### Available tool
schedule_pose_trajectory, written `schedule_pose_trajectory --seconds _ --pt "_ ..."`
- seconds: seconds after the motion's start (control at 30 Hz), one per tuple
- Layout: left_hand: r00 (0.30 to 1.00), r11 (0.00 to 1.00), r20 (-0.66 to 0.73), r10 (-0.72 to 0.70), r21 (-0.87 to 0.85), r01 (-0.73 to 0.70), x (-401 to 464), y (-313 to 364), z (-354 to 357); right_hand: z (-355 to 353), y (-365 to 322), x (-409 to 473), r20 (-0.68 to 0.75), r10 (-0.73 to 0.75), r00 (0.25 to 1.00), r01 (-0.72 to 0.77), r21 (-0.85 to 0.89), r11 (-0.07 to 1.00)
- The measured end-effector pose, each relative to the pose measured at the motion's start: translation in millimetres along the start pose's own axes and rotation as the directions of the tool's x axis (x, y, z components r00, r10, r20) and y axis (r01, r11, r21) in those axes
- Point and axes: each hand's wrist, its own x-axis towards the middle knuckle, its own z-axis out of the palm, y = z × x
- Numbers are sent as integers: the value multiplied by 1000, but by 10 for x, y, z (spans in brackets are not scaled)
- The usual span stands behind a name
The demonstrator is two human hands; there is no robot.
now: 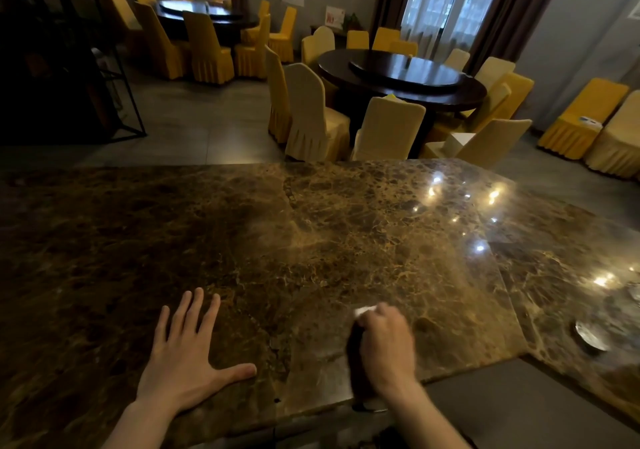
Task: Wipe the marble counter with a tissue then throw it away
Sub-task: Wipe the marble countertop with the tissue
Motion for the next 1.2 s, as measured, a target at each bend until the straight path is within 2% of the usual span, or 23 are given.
schedule_pose_trajectory --seconds 0.1,0.17,0.2,0.27,0.37,0.47,0.5,0.57,0.63,0.67,0.73,0.83,0.9,0.93,1.03,1.13,1.2 --pt "1000 1000 5 2 18 -2 6 18 4 193 -474 -332 87 -226 970 219 82 972" --pt "1000 1000 6 10 18 -10 -9 9 -1 203 -512 -381 107 -374 921 365 93 926" --pt "1000 1000 7 13 19 -13 -16 0 -5 177 -430 -356 127 -389 912 381 84 921" --pt "1000 1000 11 13 18 -13 -4 -12 -14 75 -156 -237 114 -278 954 276 29 961" --pt "1000 1000 3 14 12 -14 -6 0 -4 -84 165 -15 -17 -37 999 37 -21 999" --pt "1000 1000 7 11 17 -11 -12 -1 -6 -6 -134 -55 9 -1 1000 1 6 1000" --pt "1000 1000 1 10 16 -10 -3 3 -6 46 -321 -142 41 -42 998 40 43 998" --pt "1000 1000 0 7 18 -7 4 18 1 163 -616 -350 87 -219 972 210 102 972" --pt "1000 1000 -5 5 24 -5 -6 14 4 211 -694 -454 126 -400 908 389 101 916" --pt "1000 1000 -9 6 24 -5 -4 8 7 202 -637 -449 150 -445 883 435 93 895" --pt "1000 1000 -3 12 7 -12 0 -4 2 148 -376 -362 193 -393 899 386 75 919" --pt "1000 1000 -11 18 -1 -18 -13 -1 -3 -19 146 -101 16 -131 991 131 -2 991" --pt "1000 1000 -8 18 1 -18 -24 1 -11 -94 258 97 -37 23 999 -24 -31 999" --pt "1000 1000 -5 20 -3 -20 -23 9 -10 -99 197 173 -42 40 998 -41 -20 999" --pt "1000 1000 -26 15 -18 -16 -16 6 10 46 -347 215 12 -81 997 80 82 993" --pt "999 1000 -51 14 -23 -16 -11 -10 50 273 -888 44 35 -286 958 279 125 952" --pt "997 1000 -71 3 -18 -4 3 -15 89 339 -998 -67 71 -383 921 373 120 920"
